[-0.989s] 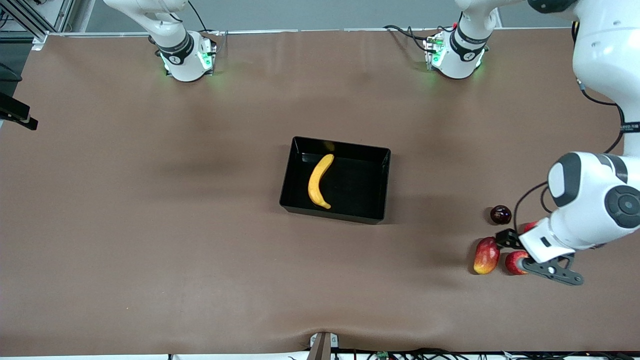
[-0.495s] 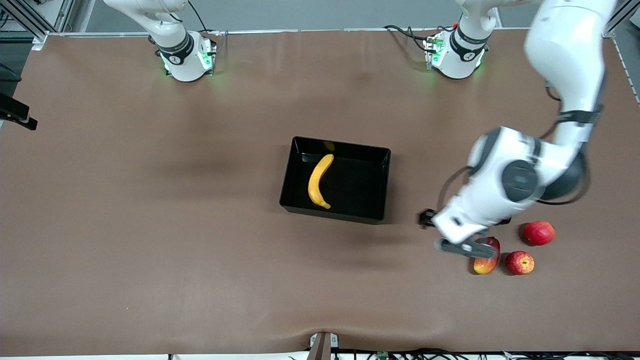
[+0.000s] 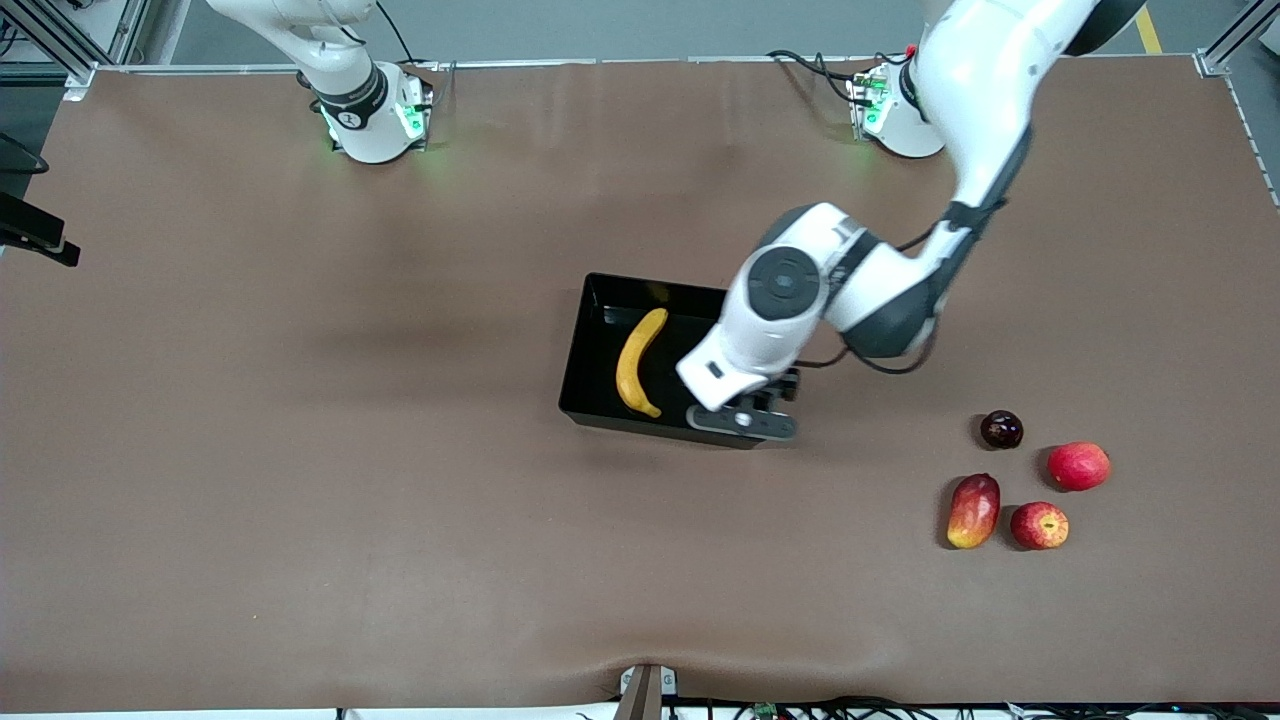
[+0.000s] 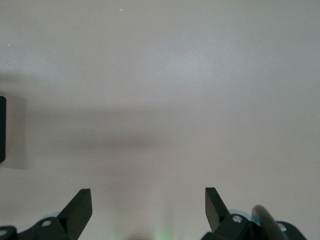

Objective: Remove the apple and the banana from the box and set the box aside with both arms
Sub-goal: 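Move the left gripper back into the tray and grasp the banana, then lift the banana with the left gripper while the right gripper reaches out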

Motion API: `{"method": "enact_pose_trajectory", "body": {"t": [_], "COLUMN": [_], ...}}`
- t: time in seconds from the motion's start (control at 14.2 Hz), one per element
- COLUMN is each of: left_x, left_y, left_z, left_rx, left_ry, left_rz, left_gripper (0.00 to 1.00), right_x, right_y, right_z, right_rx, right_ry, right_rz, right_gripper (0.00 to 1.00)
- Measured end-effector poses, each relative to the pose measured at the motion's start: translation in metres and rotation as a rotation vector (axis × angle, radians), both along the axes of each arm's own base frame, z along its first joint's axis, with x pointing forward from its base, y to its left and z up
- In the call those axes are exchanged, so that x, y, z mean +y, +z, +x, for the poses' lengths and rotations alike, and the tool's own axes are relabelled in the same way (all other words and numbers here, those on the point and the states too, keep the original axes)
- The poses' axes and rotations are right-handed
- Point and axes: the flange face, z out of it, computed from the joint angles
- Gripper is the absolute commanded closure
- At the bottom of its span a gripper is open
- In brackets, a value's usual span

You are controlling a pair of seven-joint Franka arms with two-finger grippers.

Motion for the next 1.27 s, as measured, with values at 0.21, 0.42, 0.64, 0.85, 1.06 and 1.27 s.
{"method": "enact_pose_trajectory", "body": {"t": [0.21,0.42,0.64,0.85,1.06,1.27], "left_x": [-0.040,-0.062,-0.081,-0.098,-0.112,-0.114], "left_y": [-0.039,-0.069,-0.090,-0.113,-0.129,-0.140], "left_z": [-0.022,-0.036,-0.051,-0.068,-0.084,-0.088], "left_rx": [-0.026,-0.021,-0.022,-0.043,-0.049,-0.047], "left_ry": [-0.013,-0.024,-0.026,-0.021,-0.017,-0.025], "left_rz": [-0.018,-0.046,-0.063,-0.035,-0.035,-0.021], "left_gripper": [0.00,0.00,0.00,0.00,0.00,0.59], "right_x": [0.000,0.000,-0.001,-0.001,-0.001,-0.001], "right_y": [0.000,0.000,0.000,0.000,0.000,-0.001], "right_z": [0.000,0.000,0.000,0.000,0.000,0.001], "right_rx": [0.000,0.000,0.000,0.000,0.001,0.002], "right_ry": [0.000,0.000,-0.001,-0.001,-0.001,-0.001], "right_rz": [0.000,0.000,0.000,0.000,0.000,0.000], "right_gripper": [0.00,0.00,0.00,0.00,0.00,0.00]}}
